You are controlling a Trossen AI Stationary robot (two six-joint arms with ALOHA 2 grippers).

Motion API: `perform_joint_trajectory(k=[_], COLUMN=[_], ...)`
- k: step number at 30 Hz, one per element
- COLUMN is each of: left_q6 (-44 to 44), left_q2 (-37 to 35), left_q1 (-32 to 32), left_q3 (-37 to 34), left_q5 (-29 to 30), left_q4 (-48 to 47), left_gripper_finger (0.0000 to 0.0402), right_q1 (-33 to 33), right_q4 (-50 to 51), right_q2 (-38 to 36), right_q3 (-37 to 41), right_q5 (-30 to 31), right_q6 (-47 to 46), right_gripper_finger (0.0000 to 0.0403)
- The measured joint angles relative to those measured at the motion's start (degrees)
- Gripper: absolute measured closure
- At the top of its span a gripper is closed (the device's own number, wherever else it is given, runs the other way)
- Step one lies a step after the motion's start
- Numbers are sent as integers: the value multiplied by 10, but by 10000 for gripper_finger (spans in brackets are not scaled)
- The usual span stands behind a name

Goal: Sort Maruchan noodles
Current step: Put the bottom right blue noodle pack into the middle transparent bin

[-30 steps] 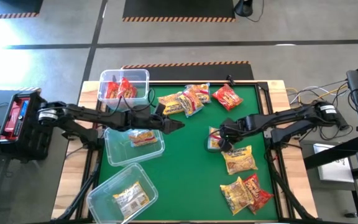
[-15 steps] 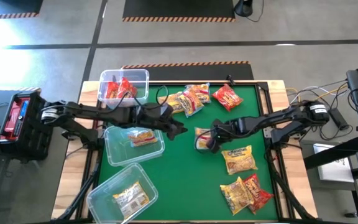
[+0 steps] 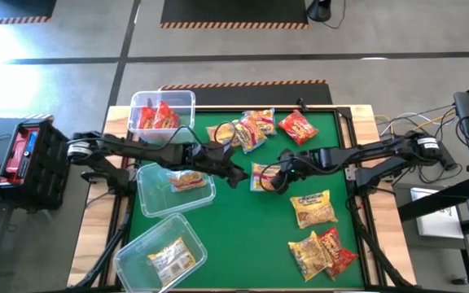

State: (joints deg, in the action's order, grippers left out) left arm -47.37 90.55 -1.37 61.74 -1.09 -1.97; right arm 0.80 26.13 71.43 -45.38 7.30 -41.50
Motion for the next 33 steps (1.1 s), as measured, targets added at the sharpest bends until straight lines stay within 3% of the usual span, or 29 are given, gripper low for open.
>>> perform_joint_trajectory(k=[7, 14, 22, 28, 33], left_q6=[-17, -36, -134, -226, -263], left_q2=[78, 155, 162, 172, 189], left_q1=[11, 18, 17, 14, 6], left_q3=[73, 130, 68, 10, -1], left_q5=[-58, -72, -22, 26, 65], left_q4=[0, -22, -29, 66, 82], left_gripper_finger=[192, 192, 192, 192, 192], right_q1=[0, 0, 0, 0, 0], right_q4=[13, 35, 28, -23, -68], right_q2=[6, 16, 15, 15, 14], right_q3=[7, 19, 62, 96, 105], right_q5=[0, 2, 3, 2, 3], right_q6=[15, 34, 51, 51, 51], right_gripper_finger=[394, 394, 394, 394, 394])
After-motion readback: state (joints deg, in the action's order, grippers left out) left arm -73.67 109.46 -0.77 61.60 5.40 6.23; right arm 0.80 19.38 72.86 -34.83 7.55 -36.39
